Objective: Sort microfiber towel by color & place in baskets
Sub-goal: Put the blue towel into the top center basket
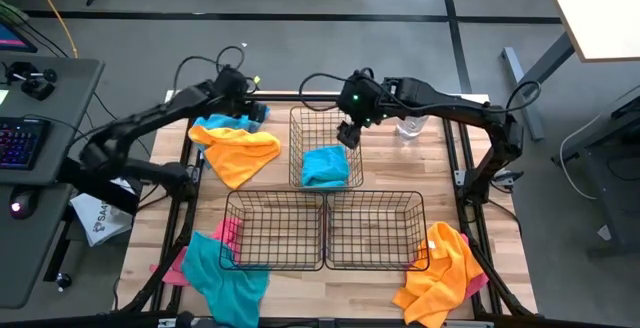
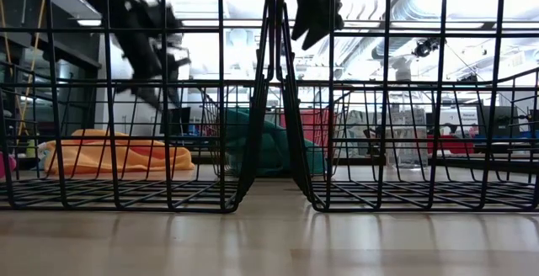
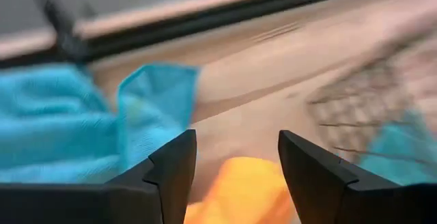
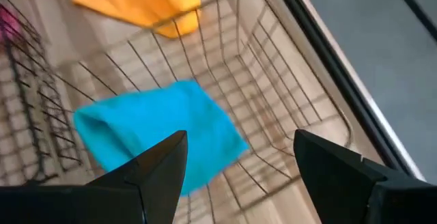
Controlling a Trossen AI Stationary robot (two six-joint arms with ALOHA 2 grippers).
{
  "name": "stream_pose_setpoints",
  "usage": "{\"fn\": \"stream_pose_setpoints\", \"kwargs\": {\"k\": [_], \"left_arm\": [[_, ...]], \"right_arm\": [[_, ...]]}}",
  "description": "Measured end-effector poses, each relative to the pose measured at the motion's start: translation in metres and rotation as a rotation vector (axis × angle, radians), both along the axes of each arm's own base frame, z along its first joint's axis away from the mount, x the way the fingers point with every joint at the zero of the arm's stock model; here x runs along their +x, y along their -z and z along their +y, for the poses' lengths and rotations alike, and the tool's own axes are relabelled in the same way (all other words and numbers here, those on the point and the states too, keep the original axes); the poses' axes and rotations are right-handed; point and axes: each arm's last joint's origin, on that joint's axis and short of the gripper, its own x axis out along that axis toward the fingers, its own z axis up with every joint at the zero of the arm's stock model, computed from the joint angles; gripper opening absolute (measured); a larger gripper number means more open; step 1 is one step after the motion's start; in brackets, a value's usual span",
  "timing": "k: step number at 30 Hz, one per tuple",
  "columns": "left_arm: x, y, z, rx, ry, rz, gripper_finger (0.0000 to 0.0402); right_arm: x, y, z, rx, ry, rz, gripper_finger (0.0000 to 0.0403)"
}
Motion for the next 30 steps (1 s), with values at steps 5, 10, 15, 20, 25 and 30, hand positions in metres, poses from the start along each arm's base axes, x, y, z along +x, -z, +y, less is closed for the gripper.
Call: {"fn": "stream_pose_setpoints", "kwargs": {"k": [5, 10, 15, 20, 25, 30], "left_arm": [[-0.002, 0.039, 0.025, -0.141, -0.086, 0.094, 0.0198], [-0.004, 0.062, 0.037, -0.184, -0.12, 0.169, 0.0198], [-0.003, 0.081, 0.042, -0.21, -0.108, 0.256, 0.0198], [0.0, 0.091, 0.042, -0.25, -0.032, 0.274, 0.0175], [0.0, 0.075, 0.039, -0.249, 0.036, 0.154, 0.0033], [-0.014, 0.013, 0.029, -0.044, 0.035, -0.03, 0.0007]], "right_arm": [[-0.003, -0.005, 0.009, -0.055, 0.012, 0.006, 0.0263], [-0.008, -0.013, 0.016, -0.071, 0.029, -0.016, 0.0263], [-0.01, -0.015, 0.017, -0.06, 0.047, -0.027, 0.0263], [-0.011, -0.015, 0.017, -0.051, 0.061, -0.031, 0.0263], [-0.01, -0.015, 0.019, -0.052, 0.056, -0.03, 0.0263], [-0.01, -0.015, 0.019, -0.054, 0.055, -0.034, 0.0263]]}}
